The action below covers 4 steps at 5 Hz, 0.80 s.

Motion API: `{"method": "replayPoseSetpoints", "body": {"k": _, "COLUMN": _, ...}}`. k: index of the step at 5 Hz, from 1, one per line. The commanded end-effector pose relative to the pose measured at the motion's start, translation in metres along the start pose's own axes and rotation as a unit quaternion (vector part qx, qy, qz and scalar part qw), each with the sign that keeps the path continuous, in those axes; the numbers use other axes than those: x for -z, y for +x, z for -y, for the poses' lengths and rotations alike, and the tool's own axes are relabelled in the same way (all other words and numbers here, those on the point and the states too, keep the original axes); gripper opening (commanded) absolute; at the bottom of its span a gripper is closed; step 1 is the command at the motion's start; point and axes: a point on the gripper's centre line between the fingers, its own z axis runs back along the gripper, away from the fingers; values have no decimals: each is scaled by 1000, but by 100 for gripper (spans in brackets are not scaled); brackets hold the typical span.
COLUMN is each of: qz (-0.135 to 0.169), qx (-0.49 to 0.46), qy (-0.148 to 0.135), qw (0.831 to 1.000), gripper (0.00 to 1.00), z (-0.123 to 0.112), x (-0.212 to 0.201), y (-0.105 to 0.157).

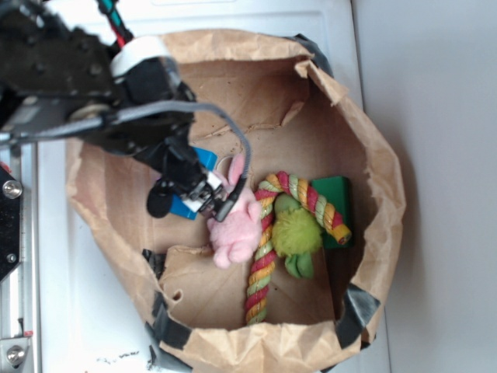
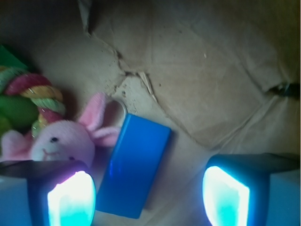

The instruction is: Grab the blue block.

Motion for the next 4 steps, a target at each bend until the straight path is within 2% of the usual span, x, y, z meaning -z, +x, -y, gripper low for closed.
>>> {"method": "replayPoseSetpoints", "body": {"k": 1, "qz": 7, "qx": -32, "qy": -18, "qw": 999, "gripper": 100, "z": 0, "x": 1, "y": 0}}
{"method": "replayPoseSetpoints", "body": {"k": 4, "qz": 16, "qx": -34, "qy": -7, "qw": 999, "gripper": 100, "z": 6, "x": 13, "y": -6}}
